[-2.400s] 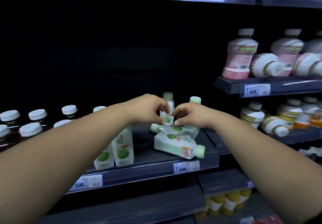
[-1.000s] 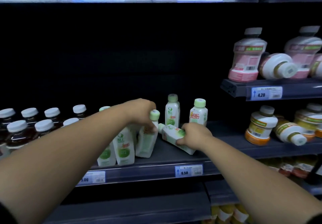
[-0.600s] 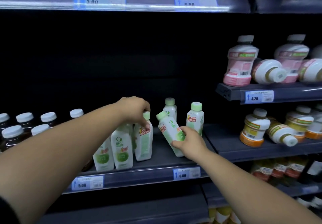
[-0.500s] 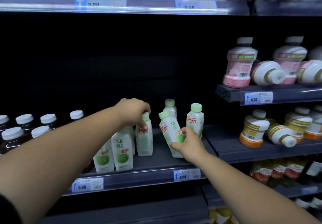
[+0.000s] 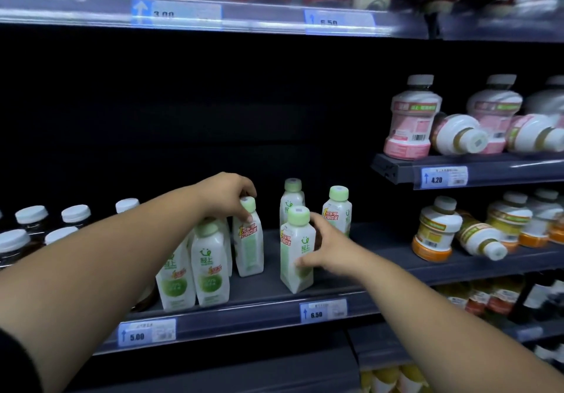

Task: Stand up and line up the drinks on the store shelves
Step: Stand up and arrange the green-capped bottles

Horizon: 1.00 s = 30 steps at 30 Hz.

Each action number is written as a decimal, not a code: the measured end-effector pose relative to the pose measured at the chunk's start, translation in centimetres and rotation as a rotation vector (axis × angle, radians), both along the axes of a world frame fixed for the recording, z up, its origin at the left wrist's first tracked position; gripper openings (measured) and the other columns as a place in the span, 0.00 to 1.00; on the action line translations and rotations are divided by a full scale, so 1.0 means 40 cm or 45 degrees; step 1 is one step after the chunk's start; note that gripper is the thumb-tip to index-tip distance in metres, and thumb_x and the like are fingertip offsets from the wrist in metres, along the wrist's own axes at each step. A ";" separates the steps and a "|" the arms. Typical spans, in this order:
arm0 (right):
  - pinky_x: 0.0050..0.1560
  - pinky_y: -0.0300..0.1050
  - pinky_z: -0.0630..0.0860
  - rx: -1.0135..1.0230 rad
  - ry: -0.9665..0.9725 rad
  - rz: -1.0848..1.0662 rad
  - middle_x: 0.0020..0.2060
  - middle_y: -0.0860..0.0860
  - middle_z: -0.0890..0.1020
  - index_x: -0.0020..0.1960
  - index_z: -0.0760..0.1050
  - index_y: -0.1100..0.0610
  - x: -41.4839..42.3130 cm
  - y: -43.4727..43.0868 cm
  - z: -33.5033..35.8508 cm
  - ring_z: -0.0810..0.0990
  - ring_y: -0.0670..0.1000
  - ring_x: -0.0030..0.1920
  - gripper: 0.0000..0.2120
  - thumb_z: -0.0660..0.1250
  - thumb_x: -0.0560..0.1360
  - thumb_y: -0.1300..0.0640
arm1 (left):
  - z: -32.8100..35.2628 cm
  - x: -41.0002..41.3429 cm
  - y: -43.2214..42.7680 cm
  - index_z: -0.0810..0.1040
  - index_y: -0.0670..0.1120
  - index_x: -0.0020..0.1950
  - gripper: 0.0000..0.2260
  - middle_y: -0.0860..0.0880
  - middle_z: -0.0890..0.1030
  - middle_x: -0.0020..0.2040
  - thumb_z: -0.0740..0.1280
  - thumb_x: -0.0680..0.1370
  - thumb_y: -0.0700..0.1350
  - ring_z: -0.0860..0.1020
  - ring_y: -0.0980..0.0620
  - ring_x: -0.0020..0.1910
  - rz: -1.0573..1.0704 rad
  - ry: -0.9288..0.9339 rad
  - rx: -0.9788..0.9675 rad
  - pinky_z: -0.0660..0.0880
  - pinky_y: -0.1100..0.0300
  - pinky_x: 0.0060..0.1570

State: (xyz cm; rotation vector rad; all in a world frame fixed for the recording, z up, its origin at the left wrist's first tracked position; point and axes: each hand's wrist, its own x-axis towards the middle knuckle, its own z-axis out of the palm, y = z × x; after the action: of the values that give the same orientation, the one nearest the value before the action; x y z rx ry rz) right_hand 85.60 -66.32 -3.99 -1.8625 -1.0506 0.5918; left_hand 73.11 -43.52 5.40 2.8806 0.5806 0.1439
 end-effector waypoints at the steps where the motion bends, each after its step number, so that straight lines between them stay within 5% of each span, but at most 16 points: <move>1: 0.62 0.47 0.77 0.022 0.017 0.048 0.59 0.42 0.81 0.75 0.62 0.43 0.012 -0.001 0.016 0.82 0.43 0.56 0.44 0.78 0.66 0.62 | 0.003 -0.001 0.003 0.78 0.54 0.61 0.24 0.54 0.80 0.56 0.80 0.67 0.51 0.79 0.53 0.54 0.003 -0.001 -0.006 0.78 0.53 0.55; 7: 0.60 0.54 0.79 -0.034 -0.113 0.114 0.57 0.44 0.82 0.65 0.72 0.41 0.021 0.023 0.049 0.83 0.48 0.55 0.31 0.78 0.68 0.59 | 0.012 -0.009 0.006 0.80 0.52 0.61 0.22 0.55 0.81 0.54 0.80 0.68 0.46 0.79 0.54 0.54 -0.038 0.014 0.011 0.77 0.55 0.56; 13: 0.56 0.49 0.81 0.013 -0.163 0.096 0.53 0.43 0.82 0.64 0.71 0.45 -0.045 0.090 0.040 0.84 0.45 0.49 0.27 0.78 0.70 0.60 | 0.021 -0.012 0.024 0.80 0.50 0.63 0.17 0.54 0.81 0.59 0.74 0.75 0.50 0.77 0.55 0.55 -0.057 0.056 -0.087 0.74 0.59 0.56; 17: 0.56 0.52 0.81 0.031 -0.162 0.097 0.53 0.43 0.82 0.64 0.71 0.45 -0.063 0.116 0.036 0.84 0.47 0.49 0.28 0.78 0.70 0.60 | 0.017 -0.003 0.015 0.76 0.50 0.50 0.19 0.51 0.81 0.46 0.72 0.72 0.64 0.78 0.53 0.44 0.046 0.096 0.091 0.74 0.56 0.40; 22: 0.54 0.52 0.82 0.017 -0.163 0.093 0.52 0.43 0.82 0.62 0.72 0.44 -0.065 0.118 0.037 0.85 0.46 0.48 0.27 0.78 0.70 0.59 | 0.015 -0.012 0.030 0.78 0.53 0.65 0.20 0.57 0.78 0.55 0.74 0.74 0.54 0.77 0.54 0.56 -0.126 0.085 -0.023 0.74 0.58 0.54; 26: 0.52 0.51 0.83 0.017 -0.107 0.147 0.52 0.44 0.81 0.65 0.71 0.43 -0.075 0.118 0.040 0.85 0.47 0.47 0.30 0.76 0.70 0.65 | 0.012 0.001 0.026 0.80 0.51 0.59 0.17 0.55 0.79 0.47 0.72 0.75 0.58 0.78 0.54 0.46 -0.059 0.073 0.063 0.75 0.57 0.45; 30: 0.55 0.49 0.82 0.056 -0.053 0.186 0.50 0.43 0.81 0.67 0.70 0.45 -0.097 0.129 0.032 0.85 0.45 0.48 0.30 0.76 0.71 0.66 | 0.007 0.008 0.026 0.81 0.52 0.58 0.18 0.54 0.82 0.51 0.67 0.76 0.62 0.79 0.53 0.49 -0.026 0.100 0.067 0.78 0.51 0.53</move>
State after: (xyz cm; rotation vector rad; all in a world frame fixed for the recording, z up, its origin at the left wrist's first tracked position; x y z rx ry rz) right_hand 81.73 -61.14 -2.71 -1.7773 -1.2257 0.6119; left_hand 73.41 -42.49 5.68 2.9539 0.5687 0.0442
